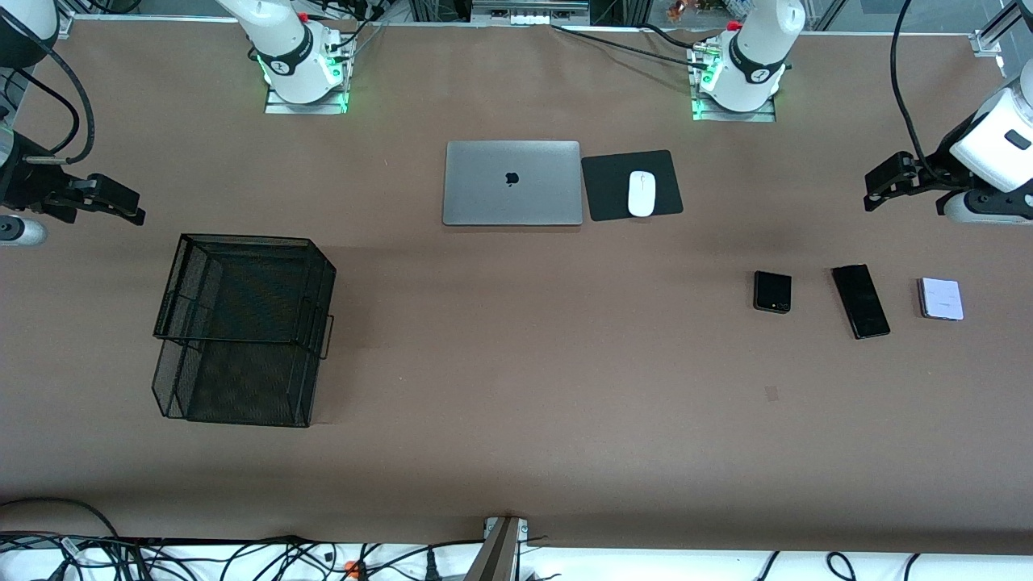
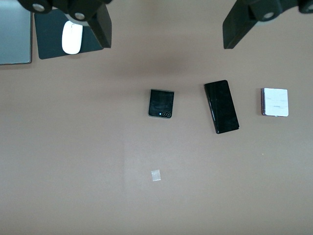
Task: Place phones with both arms
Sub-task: 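Reach and grasp the small black flip phone with the left gripper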
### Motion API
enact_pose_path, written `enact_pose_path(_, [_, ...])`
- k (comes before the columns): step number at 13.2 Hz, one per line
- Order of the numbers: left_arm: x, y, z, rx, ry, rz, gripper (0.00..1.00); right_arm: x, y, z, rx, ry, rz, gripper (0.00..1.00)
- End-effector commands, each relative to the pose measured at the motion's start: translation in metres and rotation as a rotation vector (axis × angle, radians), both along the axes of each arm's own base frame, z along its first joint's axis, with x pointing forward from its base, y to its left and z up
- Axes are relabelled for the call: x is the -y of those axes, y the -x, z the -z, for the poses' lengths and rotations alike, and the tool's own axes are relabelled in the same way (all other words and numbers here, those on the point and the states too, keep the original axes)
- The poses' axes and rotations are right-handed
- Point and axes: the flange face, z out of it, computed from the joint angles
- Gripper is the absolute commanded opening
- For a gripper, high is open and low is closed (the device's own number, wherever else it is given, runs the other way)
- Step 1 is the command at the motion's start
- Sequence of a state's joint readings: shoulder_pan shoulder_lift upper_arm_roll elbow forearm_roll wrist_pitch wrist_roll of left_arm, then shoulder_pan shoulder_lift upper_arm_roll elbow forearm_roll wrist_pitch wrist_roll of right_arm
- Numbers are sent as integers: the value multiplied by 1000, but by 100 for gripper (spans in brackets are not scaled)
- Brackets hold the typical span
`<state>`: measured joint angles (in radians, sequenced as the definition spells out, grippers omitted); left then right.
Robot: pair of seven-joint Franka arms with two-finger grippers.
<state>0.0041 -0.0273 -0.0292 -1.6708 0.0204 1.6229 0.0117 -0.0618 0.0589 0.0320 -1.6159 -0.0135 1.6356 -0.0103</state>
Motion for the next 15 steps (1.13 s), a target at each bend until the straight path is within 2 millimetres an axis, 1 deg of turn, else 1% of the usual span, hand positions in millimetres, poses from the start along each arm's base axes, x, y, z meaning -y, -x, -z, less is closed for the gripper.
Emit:
enact_pose_path(1, [-2, -4, -6, -8, -16, 12, 100, 2, 3, -6, 10, -1, 5, 100])
enact_pose_path(3, [-2, -2, -5, -24, -18, 14, 100, 2, 3, -5, 9, -1, 5, 100])
enact_pose_path(4, [0, -6, 3, -39, -18, 15, 100, 2, 3, -5, 9, -1, 5, 100])
enact_pose_path(6, [-9, -10, 15, -71, -16, -2, 100, 2, 3, -5, 9, -1, 5, 100])
enact_pose_path(8, [-9, -19, 37, -109, -31, -7, 100, 2, 2, -5, 10, 0, 5, 100])
enact_pose_path(9, [-10, -26, 50, -126, -12, -11, 100, 2, 3, -5, 9, 0, 5, 100])
enact_pose_path(10, [-10, -39, 53, -119, -7, -12, 100, 2, 3, -5, 9, -1, 5, 100])
enact_pose_path(11, [-12, -59, 59, -116, -4, -11, 100, 2, 3, -6, 9, 1, 7, 100])
enact_pose_path(12, [-11, -70, 62, -114, -14, 6, 100, 2, 3, -5, 9, 0, 5, 100])
enact_pose_path(13, [-13, -74, 75, -132, -14, 23, 100, 2, 2, -5, 10, -1, 5, 100])
enact_pose_path(15, [-13, -86, 139, -228, 6, 24, 100, 2, 2, -5, 10, 1, 7, 100])
